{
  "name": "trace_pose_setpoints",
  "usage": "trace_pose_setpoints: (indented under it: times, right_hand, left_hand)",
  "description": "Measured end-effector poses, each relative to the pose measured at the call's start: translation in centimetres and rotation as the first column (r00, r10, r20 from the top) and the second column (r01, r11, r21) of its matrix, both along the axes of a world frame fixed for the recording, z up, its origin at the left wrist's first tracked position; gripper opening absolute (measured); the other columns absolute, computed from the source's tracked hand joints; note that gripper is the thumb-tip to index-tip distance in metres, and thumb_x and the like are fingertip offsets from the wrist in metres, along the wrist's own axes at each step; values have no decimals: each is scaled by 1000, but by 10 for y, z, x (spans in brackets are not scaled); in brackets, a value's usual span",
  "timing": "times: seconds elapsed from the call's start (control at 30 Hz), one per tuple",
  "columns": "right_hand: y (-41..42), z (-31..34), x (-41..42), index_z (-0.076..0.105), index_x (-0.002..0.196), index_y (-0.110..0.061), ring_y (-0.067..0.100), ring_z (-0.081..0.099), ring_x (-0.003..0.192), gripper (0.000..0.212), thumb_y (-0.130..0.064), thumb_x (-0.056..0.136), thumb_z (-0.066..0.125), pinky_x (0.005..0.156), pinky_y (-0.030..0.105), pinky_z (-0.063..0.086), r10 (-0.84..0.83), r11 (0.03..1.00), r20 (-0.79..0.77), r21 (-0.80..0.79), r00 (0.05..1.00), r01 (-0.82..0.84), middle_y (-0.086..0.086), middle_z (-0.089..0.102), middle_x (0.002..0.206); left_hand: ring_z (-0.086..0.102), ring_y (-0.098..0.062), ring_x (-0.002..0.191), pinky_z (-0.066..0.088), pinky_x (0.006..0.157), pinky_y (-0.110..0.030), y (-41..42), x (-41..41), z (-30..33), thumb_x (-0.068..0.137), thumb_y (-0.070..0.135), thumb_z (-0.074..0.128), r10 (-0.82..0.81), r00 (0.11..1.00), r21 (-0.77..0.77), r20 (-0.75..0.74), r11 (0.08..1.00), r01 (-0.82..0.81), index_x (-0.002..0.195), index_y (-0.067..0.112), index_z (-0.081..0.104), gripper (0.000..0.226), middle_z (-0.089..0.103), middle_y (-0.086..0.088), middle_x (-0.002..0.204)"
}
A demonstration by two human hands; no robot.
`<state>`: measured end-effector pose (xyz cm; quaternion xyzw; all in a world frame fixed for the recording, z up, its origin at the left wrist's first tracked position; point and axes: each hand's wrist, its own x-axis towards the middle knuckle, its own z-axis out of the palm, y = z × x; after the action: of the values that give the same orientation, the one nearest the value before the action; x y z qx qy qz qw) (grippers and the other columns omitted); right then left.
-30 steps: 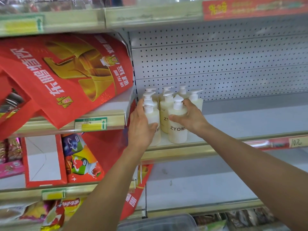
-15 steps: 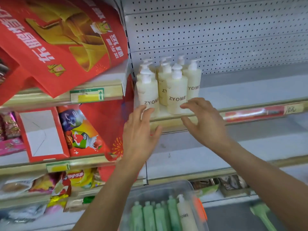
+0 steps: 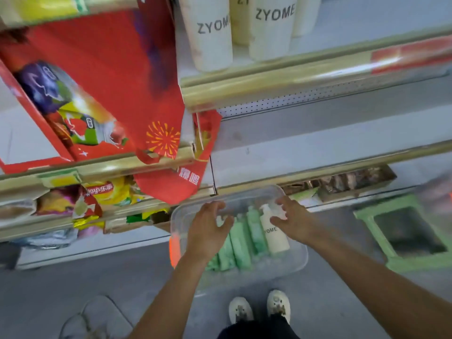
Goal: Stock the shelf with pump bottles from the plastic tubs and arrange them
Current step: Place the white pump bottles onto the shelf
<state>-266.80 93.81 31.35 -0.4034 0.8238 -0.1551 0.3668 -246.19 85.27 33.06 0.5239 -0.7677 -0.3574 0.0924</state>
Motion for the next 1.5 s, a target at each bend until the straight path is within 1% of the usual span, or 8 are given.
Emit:
trace_pose_setpoints:
  times: [0.13, 0.3, 0.5, 0.7, 0.97, 1.2, 1.33, 1.5]
  right_hand:
    - [7, -63, 0, 40, 140, -11, 29, 50, 126, 61, -31, 88, 65, 100, 33, 42, -49, 974, 68, 223, 996, 33, 16, 52, 135]
    - [5, -130, -3, 28, 146, -5, 32, 48, 126, 72, -29, 87, 63, 99, 34, 41, -74, 951, 77, 304, 994, 48, 18, 50, 136]
    - [-11, -179, 12, 18, 145, 2, 38, 33, 131, 78, -20, 86, 63, 106, 36, 28, -112, 958, 17, 267, 994, 104, 21, 35, 141]
    - [-11, -200, 25, 14, 146, -1, 35, 33, 127, 86, -13, 77, 63, 107, 38, 30, -59, 952, -224, 282, 973, 123, 16, 31, 138]
    - [-1, -209, 26, 16, 147, -3, 32, 30, 127, 81, -10, 78, 59, 109, 36, 25, -42, 978, -261, 185, 964, 93, 13, 28, 138]
    - [5, -209, 24, 25, 142, -5, 28, 33, 128, 72, -11, 79, 59, 110, 33, 24, -109, 989, -179, 76, 978, 124, 9, 34, 136]
    - [0, -208, 14, 31, 134, -6, 31, 45, 119, 67, -14, 77, 65, 99, 37, 36, -237, 964, 25, 134, 971, 231, 11, 47, 126]
    - [-1, -210, 10, 37, 125, -10, 30, 48, 110, 70, -25, 69, 76, 84, 36, 42, -164, 970, 42, 191, 986, 153, 7, 52, 120]
  left_hand:
    - [64, -15, 99, 46, 85, -26, 7, -7, -52, 91, 32, 65, -33, 998, 247, 45, 969, 21, 123, 19, 58, 36, 64, 1, 120]
    - [62, -15, 99, 49, 85, -28, 0, -34, -118, 91, 32, 65, -41, 997, 420, 68, 907, 9, 122, 19, 59, 34, 64, -2, 121]
    - [57, -23, 120, 43, 101, -29, -23, -91, -177, 94, 28, 59, -52, 991, 447, 120, 894, -7, 134, 11, 55, 43, 60, -8, 132]
    - [47, -24, 132, 38, 106, -33, -50, -133, -218, 103, 34, 43, -155, 985, 449, 72, 887, 107, 144, 17, 43, 44, 46, -7, 148]
    - [32, -26, 142, 25, 113, -34, -52, -162, -235, 106, 40, 25, -350, 932, 554, 93, 796, 243, 146, 26, 41, 46, 37, -4, 155]
    - [37, -30, 139, 29, 116, -45, -58, -171, -223, 104, 46, 26, -281, 955, 581, 98, 795, 174, 142, 14, 48, 54, 41, -13, 151]
    - [53, -21, 118, 37, 100, -31, -62, -156, -207, 103, 52, 28, -252, 963, 590, 91, 793, 151, 108, 17, 66, 51, 57, 2, 117]
    - [60, -22, 114, 40, 92, -28, -53, -119, -196, 104, 41, 36, -20, 1000, 534, 0, 845, 17, 122, 11, 64, 45, 65, -7, 119]
